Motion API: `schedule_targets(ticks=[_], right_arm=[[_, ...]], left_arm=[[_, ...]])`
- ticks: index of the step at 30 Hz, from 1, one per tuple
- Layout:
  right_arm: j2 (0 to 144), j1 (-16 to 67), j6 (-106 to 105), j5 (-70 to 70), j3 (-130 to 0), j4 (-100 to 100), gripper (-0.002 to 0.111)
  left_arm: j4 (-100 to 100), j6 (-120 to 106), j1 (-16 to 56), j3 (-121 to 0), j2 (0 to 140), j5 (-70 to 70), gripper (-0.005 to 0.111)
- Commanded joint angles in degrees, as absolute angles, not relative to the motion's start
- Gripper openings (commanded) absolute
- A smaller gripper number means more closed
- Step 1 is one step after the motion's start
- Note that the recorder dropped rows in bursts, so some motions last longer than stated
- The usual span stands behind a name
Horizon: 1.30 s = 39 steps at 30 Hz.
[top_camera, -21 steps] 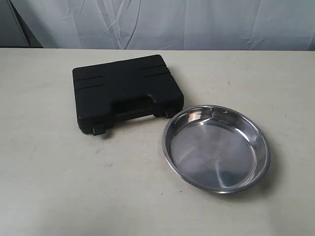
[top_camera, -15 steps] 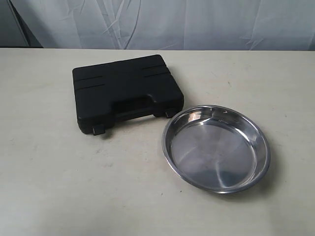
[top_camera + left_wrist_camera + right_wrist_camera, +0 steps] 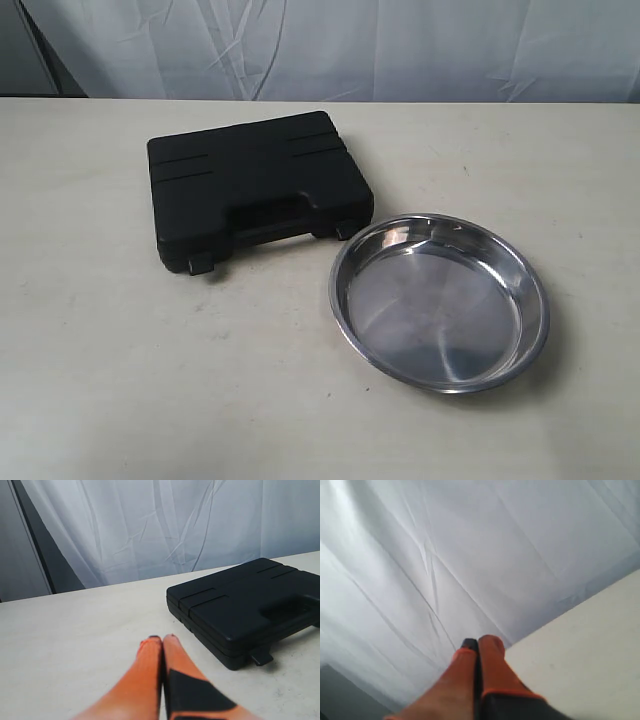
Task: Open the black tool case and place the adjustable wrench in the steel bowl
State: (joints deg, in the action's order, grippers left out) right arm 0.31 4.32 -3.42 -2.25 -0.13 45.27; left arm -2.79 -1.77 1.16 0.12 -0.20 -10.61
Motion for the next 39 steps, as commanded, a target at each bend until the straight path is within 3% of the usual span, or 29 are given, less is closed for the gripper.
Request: schedule_targets(ticks=[1,7,14,17,22,27,33,39], right_arm=[[0.0,4.07,-2.36,-4.22,0.0,67.25,-0.001],[0.0,4.07,-6.55,-1.63,-4.95,51.93,-0.001],[6.16,4.07,-6.93,-10.83,-16.64,36.35,-0.001],[16.69,4.19,-6.93,-5.99,-23.61,27.55,-0.001],[42.67,8.8,-9.98,13.6,-41.3,16.21,-0.001],[78.46,20.29,-36.66,39.04,-66.92,20.17,-0.001],[105.02,28.97,-40.7,43.64,-86.44,11.59,-0.001],[118.11,35.47,-41.04,44.5,-95.58,1.53,-0.001]], left_arm=[[-2.71,-1.72,1.22,0.0,0.0,-10.23,0.0],[-2.71,-1.72,1.22,0.0,0.0,-10.23,0.0],[-2.71,-1.72,1.22,0.0,0.0,-10.23,0.0],[-2.71,-1.72,1.22,0.0,0.0,-10.35,0.0],[-2.71,-1.72,1.22,0.0,0.0,-10.35,0.0],[-2.71,-1.72,1.22,0.0,0.0,-10.35,0.0],[-2.71,-1.72,1.22,0.0,0.0,-10.35,0.0],[-2.71,-1.72,1.22,0.0,0.0,-10.35,0.0]])
